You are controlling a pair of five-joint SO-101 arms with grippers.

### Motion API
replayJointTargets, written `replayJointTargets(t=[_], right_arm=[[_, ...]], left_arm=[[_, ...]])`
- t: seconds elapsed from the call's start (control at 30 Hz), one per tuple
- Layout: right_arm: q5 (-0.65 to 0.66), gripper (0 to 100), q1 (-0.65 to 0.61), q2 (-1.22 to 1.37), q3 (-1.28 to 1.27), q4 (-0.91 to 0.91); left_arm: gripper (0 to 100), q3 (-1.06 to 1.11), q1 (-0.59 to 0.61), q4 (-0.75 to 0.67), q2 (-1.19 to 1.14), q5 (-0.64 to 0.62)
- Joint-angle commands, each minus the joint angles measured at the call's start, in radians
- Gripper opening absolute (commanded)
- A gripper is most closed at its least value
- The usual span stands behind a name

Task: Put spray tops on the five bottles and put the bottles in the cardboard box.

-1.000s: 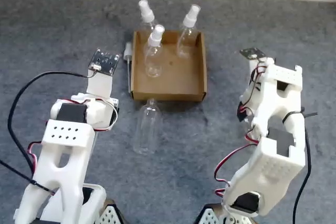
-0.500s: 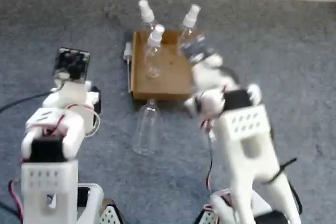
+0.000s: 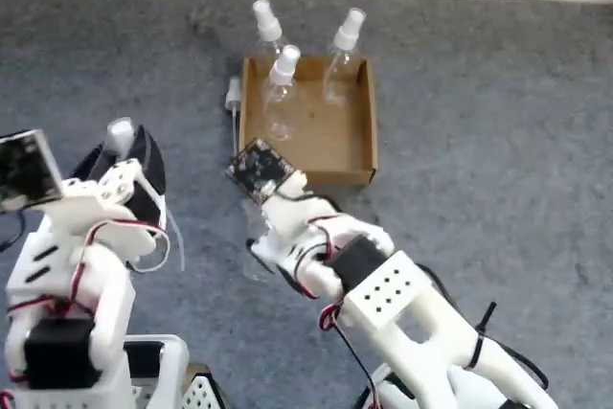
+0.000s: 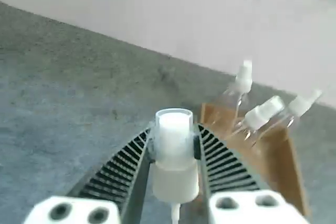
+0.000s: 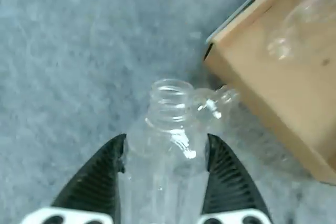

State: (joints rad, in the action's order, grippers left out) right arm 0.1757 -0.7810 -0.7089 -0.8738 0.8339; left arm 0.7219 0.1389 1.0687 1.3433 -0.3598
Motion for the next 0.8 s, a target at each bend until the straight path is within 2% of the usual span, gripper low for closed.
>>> replayJointTargets(t=[0.0,0.17,0.3,0.43,0.57,0.77], right_arm=[[0.014,0.3,-0.013,-0.033,-0.008,-0.036],[0.014,0.3,-0.058,-0.048,-0.054,-0.108],[0.014,0.3,-0.094,-0.180,-0.185,-0.223],[0.014,0.3,-0.108,-0.341,-0.283,-0.232],[0.014,0.3,-0.111,-0.435,-0.344,-0.234],[0.014,0.3,-0.125,-0.460,-0.364,-0.234]], left_arm=[[0,-0.042,0.015,-0.035,0.062,-0.083],[0,-0.035,0.013,-0.060,0.096,-0.147],[0,0.054,0.013,-0.180,0.104,-0.203],[0,0.139,0.008,-0.275,0.104,-0.215],[0,0.142,0.004,-0.282,0.104,-0.215],[0,0.162,-0.107,-0.285,0.096,-0.210]])
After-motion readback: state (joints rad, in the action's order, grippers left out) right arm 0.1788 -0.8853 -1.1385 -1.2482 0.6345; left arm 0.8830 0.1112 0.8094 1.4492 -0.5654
